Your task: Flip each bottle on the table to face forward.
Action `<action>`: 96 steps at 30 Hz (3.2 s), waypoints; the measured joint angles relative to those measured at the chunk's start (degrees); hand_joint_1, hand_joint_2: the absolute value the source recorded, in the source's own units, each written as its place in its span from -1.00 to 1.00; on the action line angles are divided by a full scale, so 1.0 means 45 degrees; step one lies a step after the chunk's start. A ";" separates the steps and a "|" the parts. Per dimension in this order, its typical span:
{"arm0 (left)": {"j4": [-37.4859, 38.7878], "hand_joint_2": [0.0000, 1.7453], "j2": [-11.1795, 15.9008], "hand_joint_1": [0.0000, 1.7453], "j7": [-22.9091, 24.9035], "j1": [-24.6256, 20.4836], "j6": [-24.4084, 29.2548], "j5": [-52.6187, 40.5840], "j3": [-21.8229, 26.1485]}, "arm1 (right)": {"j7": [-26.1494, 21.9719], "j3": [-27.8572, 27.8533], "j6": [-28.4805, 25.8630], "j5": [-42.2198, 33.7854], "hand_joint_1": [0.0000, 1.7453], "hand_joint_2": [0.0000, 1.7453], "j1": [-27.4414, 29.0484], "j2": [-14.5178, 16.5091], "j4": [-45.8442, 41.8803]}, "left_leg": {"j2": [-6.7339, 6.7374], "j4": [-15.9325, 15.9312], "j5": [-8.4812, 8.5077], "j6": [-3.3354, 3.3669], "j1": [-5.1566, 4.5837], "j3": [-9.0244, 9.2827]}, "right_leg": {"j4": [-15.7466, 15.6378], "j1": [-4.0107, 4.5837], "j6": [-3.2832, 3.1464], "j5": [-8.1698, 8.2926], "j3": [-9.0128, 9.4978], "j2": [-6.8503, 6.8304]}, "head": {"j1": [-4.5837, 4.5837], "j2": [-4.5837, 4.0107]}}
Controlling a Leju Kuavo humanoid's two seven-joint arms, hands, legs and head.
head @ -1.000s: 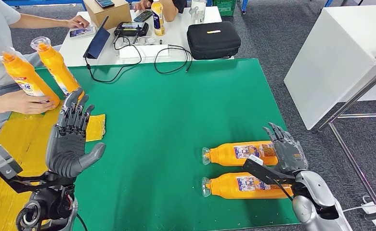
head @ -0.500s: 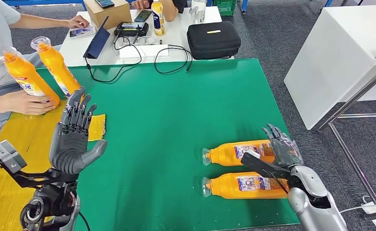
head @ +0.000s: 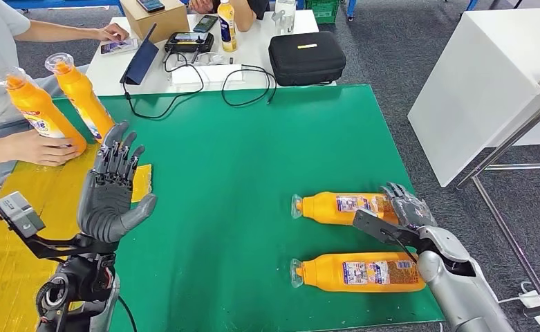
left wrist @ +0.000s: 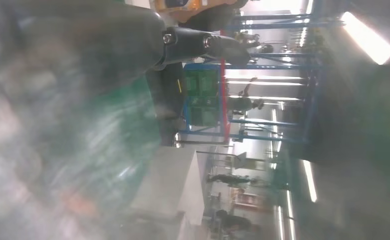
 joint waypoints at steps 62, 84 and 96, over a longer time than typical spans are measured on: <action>0.0739 1.00 -0.0069 -1.00 0.1754 -0.1088 0.0381 -0.0738 -0.2470 | -0.2325 -0.1934 -0.4879 -0.3394 1.00 1.00 0.1627 0.4571 -0.4434 | 0.0013 -0.0003 -0.0004 -0.0002 0.0001 -0.0002 | 0.0003 0.0005 0.0009 0.0009 -0.0005 0.0041 | 0.0001 0.0001; 0.1286 1.00 0.0177 -1.00 0.2131 -0.1293 0.0285 -0.0112 -0.3044 | -0.3024 0.1635 -0.3362 -0.4285 1.00 1.00 0.1977 0.5495 -0.5460 | 0.0015 -0.0005 -0.0003 -0.0004 0.0006 -0.0013 | 0.0004 0.0007 0.0005 0.0005 -0.0021 0.0042 | 0.0002 0.0000; 0.1554 1.00 0.0290 -1.00 0.2227 -0.1294 0.0257 0.0653 -0.3044 | -0.3088 0.3325 -0.3287 -0.4294 1.00 1.00 0.1984 0.5590 -0.5360 | 0.0014 -0.0006 -0.0003 -0.0005 0.0005 -0.0020 | 0.0004 0.0005 0.0005 0.0004 -0.0022 0.0041 | 0.0002 0.0001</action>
